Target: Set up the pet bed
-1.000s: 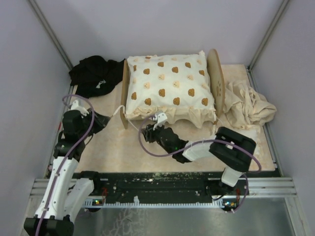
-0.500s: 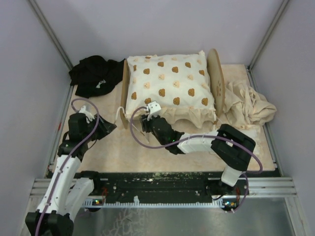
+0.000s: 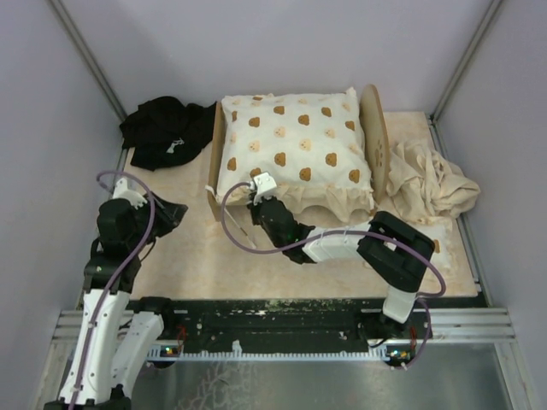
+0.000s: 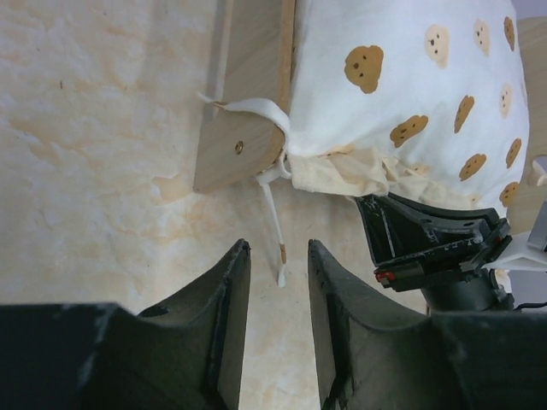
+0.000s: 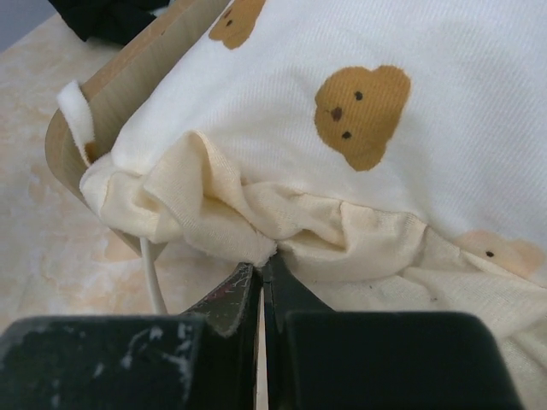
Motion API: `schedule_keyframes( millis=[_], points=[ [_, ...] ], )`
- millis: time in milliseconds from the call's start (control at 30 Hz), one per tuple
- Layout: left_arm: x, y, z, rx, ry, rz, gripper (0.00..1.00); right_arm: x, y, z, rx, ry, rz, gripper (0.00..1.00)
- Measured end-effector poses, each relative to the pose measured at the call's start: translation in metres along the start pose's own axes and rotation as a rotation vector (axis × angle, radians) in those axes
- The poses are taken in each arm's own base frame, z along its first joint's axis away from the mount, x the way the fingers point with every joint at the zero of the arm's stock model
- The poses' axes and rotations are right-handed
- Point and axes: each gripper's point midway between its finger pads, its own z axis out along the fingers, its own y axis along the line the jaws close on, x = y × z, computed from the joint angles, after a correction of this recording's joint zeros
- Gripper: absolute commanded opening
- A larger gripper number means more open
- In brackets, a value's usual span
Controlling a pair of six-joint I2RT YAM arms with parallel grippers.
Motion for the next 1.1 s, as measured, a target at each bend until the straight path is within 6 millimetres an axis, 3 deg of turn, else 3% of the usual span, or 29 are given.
schedule_keyframes(
  millis=[100,333,500,733,867,1000,1100],
  points=[
    [0.005,0.002,0.012,0.020,0.009,0.023,0.55,0.002,0.001,-0.004,-0.025,-0.005,-0.004,0.00],
    [0.022,0.024,0.064,-0.019,0.077,0.042,0.73,0.004,0.014,-0.029,-0.180,0.005,-0.008,0.00],
    [0.009,0.030,0.096,-0.097,0.086,-0.028,0.73,0.007,0.030,-0.037,-0.287,0.019,-0.010,0.00],
    [-0.010,0.033,0.140,-0.171,0.120,-0.179,0.70,0.017,0.036,-0.042,-0.360,0.046,-0.039,0.00],
    [0.002,0.043,0.157,-0.198,0.187,-0.271,0.65,0.017,0.039,-0.043,-0.383,0.046,-0.057,0.00],
    [0.028,0.049,0.168,-0.210,0.302,-0.337,0.62,0.017,0.039,-0.043,-0.389,0.043,-0.072,0.00],
    [0.047,0.052,0.170,-0.216,0.382,-0.369,0.54,0.017,0.039,-0.043,-0.390,0.041,-0.082,0.00]
  ],
)
